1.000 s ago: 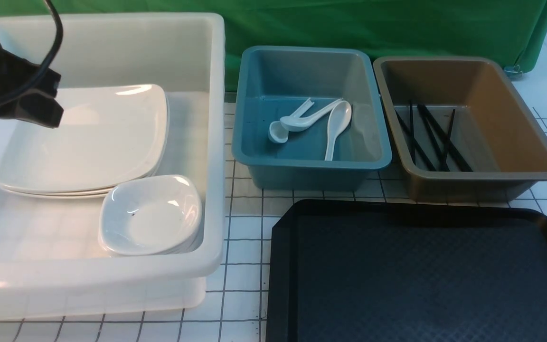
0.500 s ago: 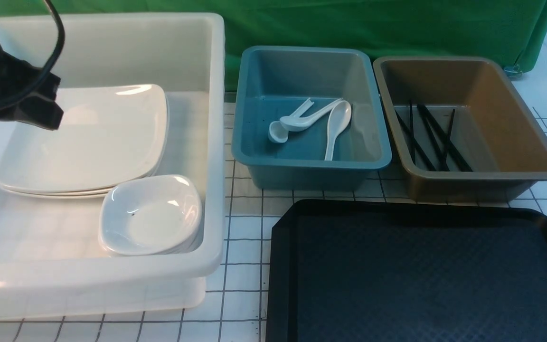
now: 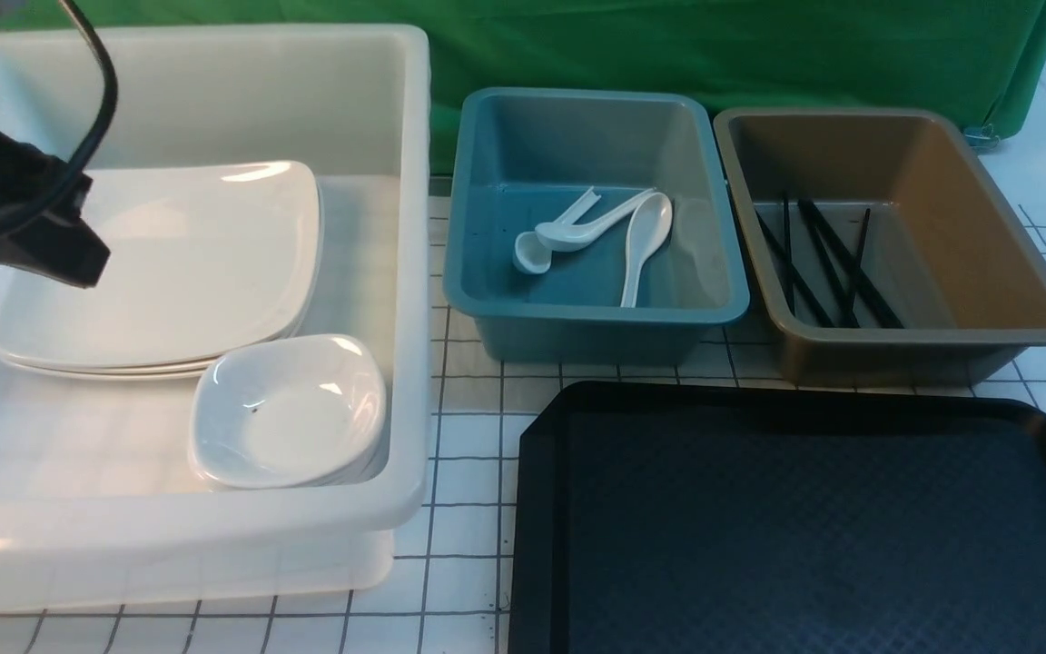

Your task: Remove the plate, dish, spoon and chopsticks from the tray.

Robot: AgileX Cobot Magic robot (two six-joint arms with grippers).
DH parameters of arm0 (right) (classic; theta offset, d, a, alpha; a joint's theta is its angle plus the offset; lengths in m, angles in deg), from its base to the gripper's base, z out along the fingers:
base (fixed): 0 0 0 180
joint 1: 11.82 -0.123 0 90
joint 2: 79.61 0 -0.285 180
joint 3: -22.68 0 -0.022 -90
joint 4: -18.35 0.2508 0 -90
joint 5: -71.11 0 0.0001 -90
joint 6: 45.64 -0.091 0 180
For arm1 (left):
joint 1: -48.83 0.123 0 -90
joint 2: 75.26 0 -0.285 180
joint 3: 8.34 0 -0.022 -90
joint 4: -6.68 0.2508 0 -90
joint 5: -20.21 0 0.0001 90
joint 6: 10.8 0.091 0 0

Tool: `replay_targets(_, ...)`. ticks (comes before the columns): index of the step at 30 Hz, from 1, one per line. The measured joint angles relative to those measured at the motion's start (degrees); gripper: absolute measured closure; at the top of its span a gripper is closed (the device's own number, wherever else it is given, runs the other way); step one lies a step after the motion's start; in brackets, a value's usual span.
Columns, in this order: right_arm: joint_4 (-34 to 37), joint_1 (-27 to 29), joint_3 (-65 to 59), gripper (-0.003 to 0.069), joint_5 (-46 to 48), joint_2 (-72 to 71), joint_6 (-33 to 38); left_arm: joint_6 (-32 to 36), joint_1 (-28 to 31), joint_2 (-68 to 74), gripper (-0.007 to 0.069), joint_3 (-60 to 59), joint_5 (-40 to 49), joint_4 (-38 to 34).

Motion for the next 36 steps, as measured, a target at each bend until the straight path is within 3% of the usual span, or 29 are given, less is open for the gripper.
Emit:
replay_targets(13,-0.11,0.0,0.0,0.0498,0.0,0.0,0.0,-1.67,0.0,-21.5,0.0627,-5.85,-1.79,-1.65)
replay_targets(18,-0.11,0.0,0.0,0.0482,0.0,0.0,0.0,-2.4,0.0,-39.21,0.0627,-19.65,-14.27,-8.89)
replay_targets(26,-0.11,0.0,0.0,0.0464,0.0,0.0,0.0,-2.4,0.0,-58.44,0.0627,-34.41,-34.27,-11.3)
replay_targets(36,-0.11,0.0,0.0,0.0444,0.0,0.0,0.0,-2.4,0.0,-62.22,0.0625,-35.95,-31.36,-10.26)
